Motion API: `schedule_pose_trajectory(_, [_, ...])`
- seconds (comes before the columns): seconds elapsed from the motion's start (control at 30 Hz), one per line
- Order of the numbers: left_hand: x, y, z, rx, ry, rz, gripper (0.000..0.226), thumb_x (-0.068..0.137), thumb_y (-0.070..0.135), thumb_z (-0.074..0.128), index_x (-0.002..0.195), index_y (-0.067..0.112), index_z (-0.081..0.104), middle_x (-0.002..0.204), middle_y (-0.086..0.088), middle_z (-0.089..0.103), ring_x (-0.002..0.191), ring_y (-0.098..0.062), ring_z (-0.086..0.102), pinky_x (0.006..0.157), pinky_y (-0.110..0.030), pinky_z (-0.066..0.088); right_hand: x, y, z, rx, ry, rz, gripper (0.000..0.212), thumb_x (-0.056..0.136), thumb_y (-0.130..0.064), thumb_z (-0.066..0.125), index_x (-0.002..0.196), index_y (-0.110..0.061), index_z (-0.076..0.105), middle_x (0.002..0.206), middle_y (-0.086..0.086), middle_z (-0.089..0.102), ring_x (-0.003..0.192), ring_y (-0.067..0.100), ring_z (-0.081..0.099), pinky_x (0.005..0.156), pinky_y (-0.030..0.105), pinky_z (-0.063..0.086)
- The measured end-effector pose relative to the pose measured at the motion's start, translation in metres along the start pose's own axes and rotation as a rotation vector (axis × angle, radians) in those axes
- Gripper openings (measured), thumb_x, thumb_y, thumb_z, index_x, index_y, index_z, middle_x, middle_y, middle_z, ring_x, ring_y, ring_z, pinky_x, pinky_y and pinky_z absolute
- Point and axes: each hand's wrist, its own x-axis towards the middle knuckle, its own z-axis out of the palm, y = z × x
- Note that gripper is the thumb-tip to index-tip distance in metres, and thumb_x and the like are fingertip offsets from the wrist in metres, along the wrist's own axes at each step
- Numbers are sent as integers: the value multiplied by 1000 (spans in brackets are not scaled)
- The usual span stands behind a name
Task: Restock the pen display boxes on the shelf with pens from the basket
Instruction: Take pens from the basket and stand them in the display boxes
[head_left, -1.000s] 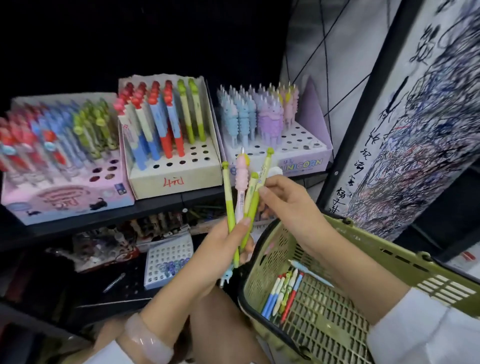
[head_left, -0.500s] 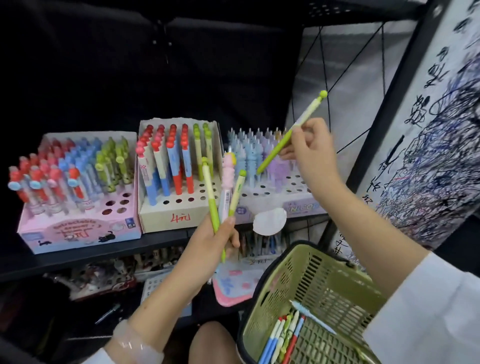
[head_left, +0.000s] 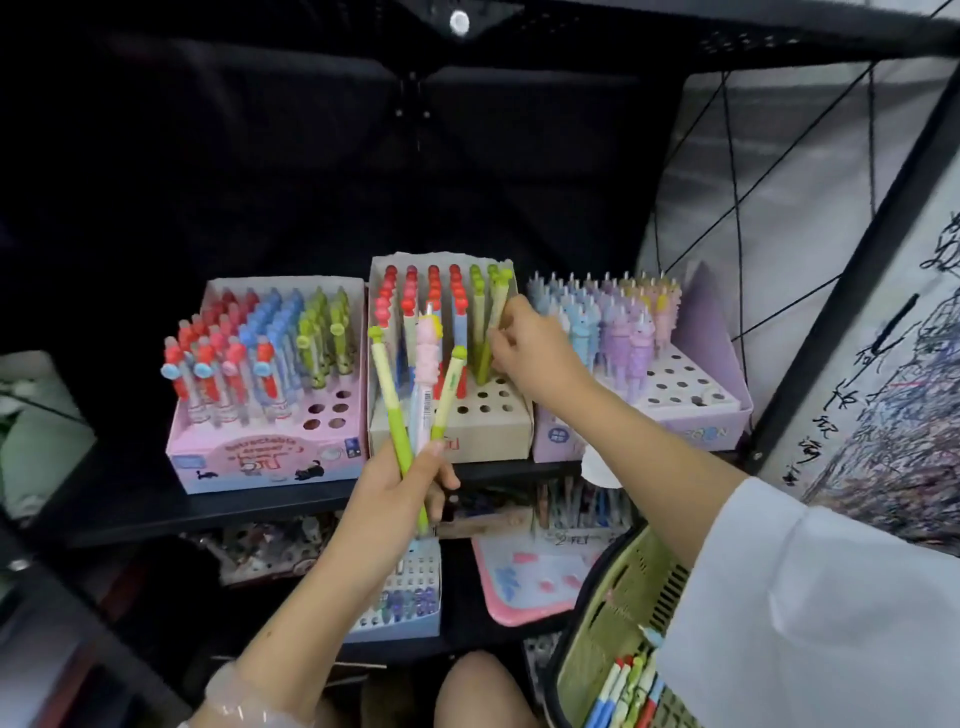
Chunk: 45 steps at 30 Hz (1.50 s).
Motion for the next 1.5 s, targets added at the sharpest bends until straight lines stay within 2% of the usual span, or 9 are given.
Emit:
schedule_pose_trajectory(0.2, [1,2,-5,-44,1,-12,20,97,28,42,86,21,57,64,7,62,47,-8,48,48,-18,41,9,1,-2,-106,-127,89,17,96,-15,45,91,-1,52,86,18,66,78,32,66,70,41,54])
schedule_pose_trajectory(0.3, [0,1,-5,-47,-10,-26,23,97,29,43,89,13,57,64,7,63,47,-7,48,47,-17,41,9,2,0,12,-188,158,19,96,-20,49,96,-2,55,77,13,67,61,20,66,62,33,57])
schedule_pose_trajectory(0.47, [-3,2,-5,-58,-10,-29,21,96,30,43,87,18,58,65,8,63,49,-8,50,50,-23,42,4,-6,7,-70,10,143,25,94,-30,52,99,-6,57,67,-2,56,55,10,53,49,14,37])
schedule_pose_trajectory(0.57, [-3,2,-8,-90,1,-13,16,97,29,43,92,23,57,67,7,63,50,-9,50,49,-21,42,-16,-14,6,51,71,128,18,93,-33,54,93,-15,55,68,-6,53,58,5,49,50,16,38])
schedule_pose_trajectory(0.77, [1,3,1,-154,-25,-5,15,98,26,42,103,31,55,64,6,63,49,-10,53,45,-23,42,-61,-34,8,467,-347,82,18,92,-21,57,87,-5,63,78,2,59,65,6,53,65,26,49])
schedule_pose_trajectory(0.97, [2,1,0,-171,-20,-41,13,97,25,45,93,23,57,64,5,65,51,-12,57,45,-23,46,-34,-29,-20,581,-3,127,17,99,-20,41,84,-18,48,75,0,61,59,1,61,55,17,51])
schedule_pose_trajectory(1.07, [2,-4,-6,-42,14,-38,20,95,26,48,80,14,55,58,6,58,47,-9,50,45,-20,43,-16,-16,-33,404,240,87,17,99,-19,41,82,-19,44,73,7,60,63,11,62,59,27,54])
schedule_pose_trajectory(1.2, [2,-7,-9,-4,-4,-15,19,95,26,50,79,15,51,54,9,49,47,-7,46,47,-18,40,-9,-4,-23,160,198,39,12,98,-19,44,88,-11,45,80,20,64,75,35,62,67,44,51])
schedule_pose_trajectory(1.5, [1,-8,-16,-31,14,4,11,95,26,50,87,22,57,53,12,48,48,-5,45,47,-17,41,1,0,-19,-62,222,-25,14,98,-20,45,87,-11,43,71,12,61,64,26,59,59,41,49])
